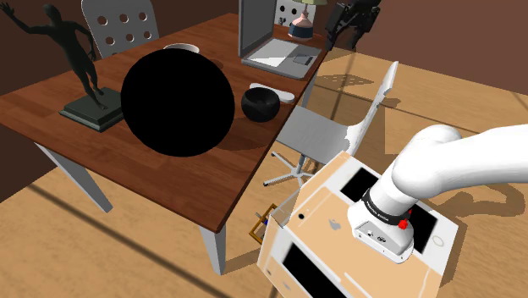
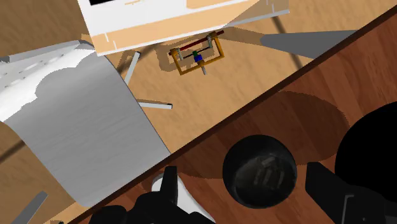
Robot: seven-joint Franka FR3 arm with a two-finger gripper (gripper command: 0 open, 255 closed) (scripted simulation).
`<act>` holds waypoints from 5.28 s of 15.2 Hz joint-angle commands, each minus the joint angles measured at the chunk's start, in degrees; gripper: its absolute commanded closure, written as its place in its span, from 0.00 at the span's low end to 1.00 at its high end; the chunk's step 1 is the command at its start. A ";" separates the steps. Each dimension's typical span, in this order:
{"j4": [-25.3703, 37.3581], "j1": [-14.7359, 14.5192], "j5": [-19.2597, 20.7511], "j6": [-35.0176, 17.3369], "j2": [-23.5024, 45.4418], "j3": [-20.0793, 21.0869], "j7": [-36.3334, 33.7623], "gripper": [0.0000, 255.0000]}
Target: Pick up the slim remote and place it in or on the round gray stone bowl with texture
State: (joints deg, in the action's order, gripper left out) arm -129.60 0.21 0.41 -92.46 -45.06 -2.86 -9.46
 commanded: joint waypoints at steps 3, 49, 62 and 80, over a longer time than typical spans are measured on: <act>-0.57 -0.40 0.79 -2.91 2.87 -1.41 2.82 0.00; 23.89 -2.32 -4.71 -33.95 66.30 -10.34 42.58 1.00; 24.99 -2.46 -4.27 -31.39 64.80 -10.53 42.34 1.00; 32.62 -2.76 -2.86 -19.13 60.05 -11.05 41.61 1.00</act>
State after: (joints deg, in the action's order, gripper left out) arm -97.59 -2.48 -2.52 -112.39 15.18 -13.92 32.27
